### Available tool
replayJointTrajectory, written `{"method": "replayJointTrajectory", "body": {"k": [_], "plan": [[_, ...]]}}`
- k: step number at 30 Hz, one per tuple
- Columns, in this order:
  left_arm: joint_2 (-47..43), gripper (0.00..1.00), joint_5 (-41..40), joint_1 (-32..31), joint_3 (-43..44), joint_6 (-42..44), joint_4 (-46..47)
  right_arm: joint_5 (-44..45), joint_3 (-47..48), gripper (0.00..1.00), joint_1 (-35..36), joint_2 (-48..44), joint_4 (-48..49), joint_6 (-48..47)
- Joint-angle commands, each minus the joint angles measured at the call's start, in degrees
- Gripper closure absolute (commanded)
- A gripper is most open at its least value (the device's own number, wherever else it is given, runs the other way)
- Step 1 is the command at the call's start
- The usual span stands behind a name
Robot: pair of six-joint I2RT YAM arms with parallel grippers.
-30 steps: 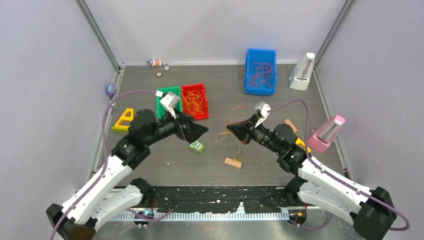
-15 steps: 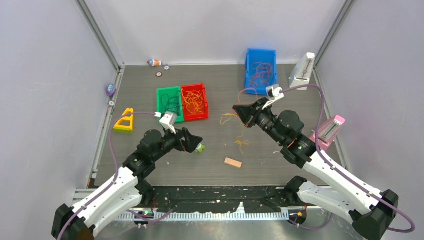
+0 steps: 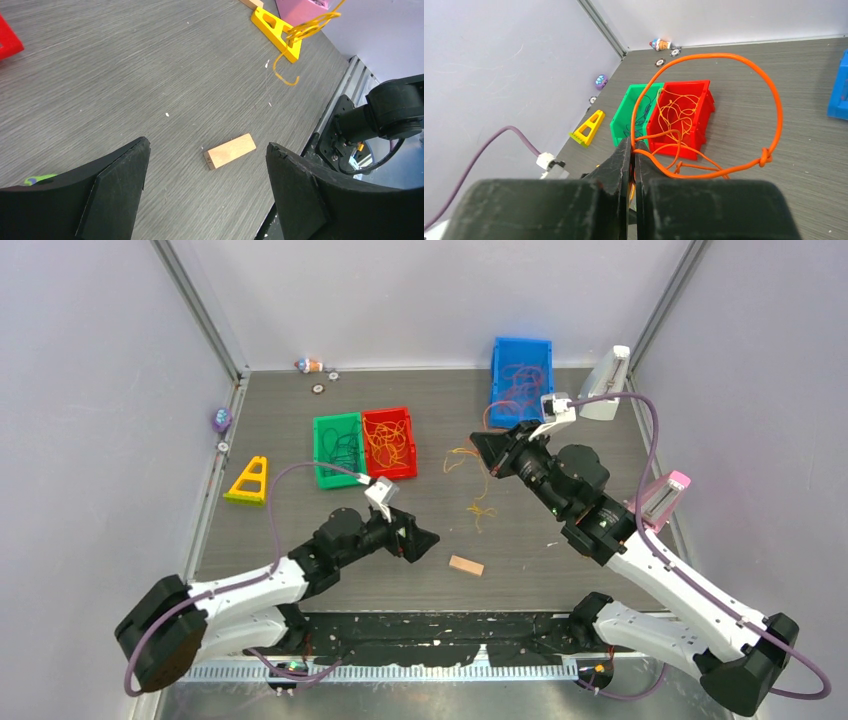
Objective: Untangle the cables
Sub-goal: Untie the cable.
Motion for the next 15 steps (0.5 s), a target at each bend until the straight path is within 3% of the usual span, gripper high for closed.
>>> {"method": "replayJointTrajectory", "body": {"k": [1, 7, 15], "plan": [[6.1, 0.14, -1.0, -1.75, 3.26, 3.24, 14.05, 1.19, 3.46, 0.94, -0.19, 0.12, 0.64, 1.01], [12.08, 0.13, 1.32, -2.63, 7.62, 3.96, 21.74, 0.67, 3.7, 0.94, -0.15, 0.22, 0.56, 1.45], [17.02, 0.16, 4.12, -5.64, 15.3, 8.69, 24.38, -0.1, 4.23, 0.95, -0.15, 0.84, -0.01, 1.96]]}}
